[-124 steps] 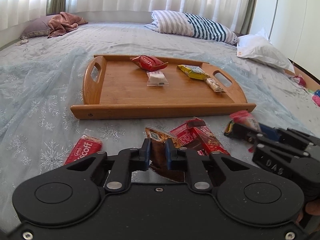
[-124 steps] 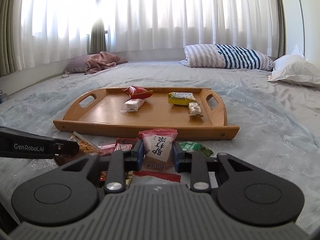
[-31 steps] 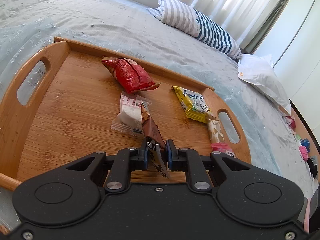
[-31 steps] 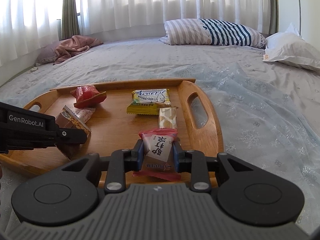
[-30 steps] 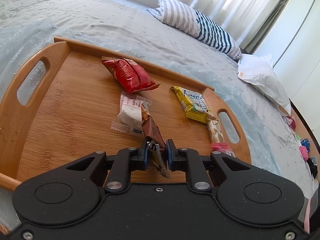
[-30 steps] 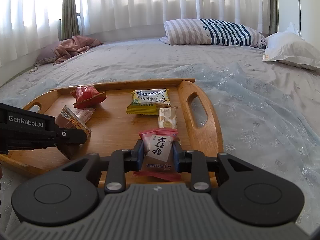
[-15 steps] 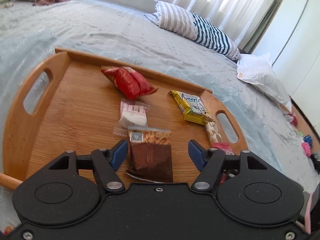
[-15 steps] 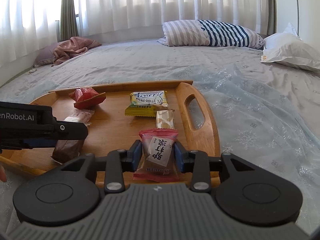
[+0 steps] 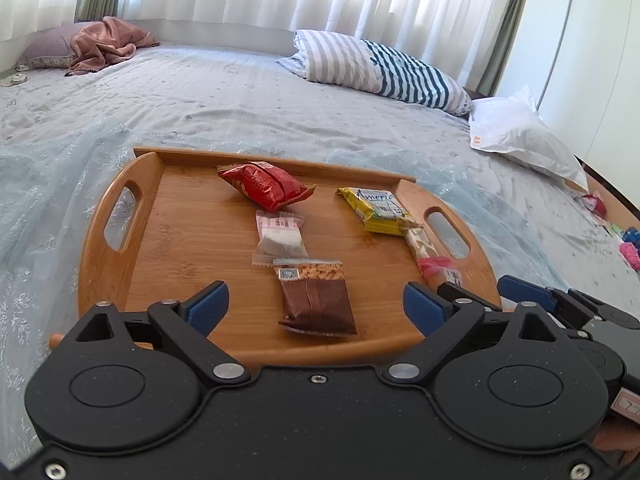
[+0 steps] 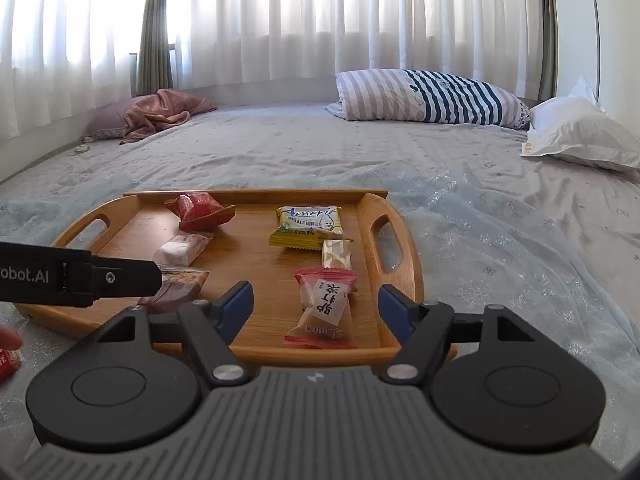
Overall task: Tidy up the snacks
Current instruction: 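Open the left gripper to drop the brown pack while the right gripper releases the red-white pack, then move the left gripper to the red Biscoff biscuit while the right gripper moves to the green pea bag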
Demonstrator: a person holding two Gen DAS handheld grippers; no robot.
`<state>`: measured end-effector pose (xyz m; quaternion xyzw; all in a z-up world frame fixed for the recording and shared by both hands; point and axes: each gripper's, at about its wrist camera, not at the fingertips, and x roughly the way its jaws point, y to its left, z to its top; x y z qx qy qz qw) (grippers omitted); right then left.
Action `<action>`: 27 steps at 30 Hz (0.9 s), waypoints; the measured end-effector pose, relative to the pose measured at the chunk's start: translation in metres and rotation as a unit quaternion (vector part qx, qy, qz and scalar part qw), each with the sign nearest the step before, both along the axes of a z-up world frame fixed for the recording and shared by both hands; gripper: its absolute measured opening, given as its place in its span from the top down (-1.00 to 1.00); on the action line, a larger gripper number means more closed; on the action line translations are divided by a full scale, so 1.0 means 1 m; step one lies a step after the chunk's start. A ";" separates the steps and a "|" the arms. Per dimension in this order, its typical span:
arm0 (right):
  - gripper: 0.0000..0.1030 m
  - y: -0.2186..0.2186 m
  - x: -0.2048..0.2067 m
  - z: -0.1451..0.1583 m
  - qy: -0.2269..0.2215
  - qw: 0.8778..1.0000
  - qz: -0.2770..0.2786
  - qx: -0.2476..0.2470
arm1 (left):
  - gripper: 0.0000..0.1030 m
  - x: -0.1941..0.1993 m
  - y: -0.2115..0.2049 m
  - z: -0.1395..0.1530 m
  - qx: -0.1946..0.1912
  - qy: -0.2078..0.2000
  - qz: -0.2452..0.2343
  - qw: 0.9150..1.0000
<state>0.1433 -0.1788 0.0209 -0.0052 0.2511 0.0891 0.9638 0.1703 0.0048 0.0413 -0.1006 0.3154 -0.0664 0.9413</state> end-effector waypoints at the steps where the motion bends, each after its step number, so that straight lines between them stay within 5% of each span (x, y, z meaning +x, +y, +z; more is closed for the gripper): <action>1: -0.64 -0.001 -0.003 0.000 -0.001 1.000 0.001 0.001 | -0.87 -0.005 0.001 0.000 0.000 -0.001 -0.001 1.000; 27: -1.00 -0.015 -0.071 -0.017 -0.040 0.999 0.021 -0.009 | -0.99 -0.093 0.009 -0.009 0.074 -0.030 0.035 0.996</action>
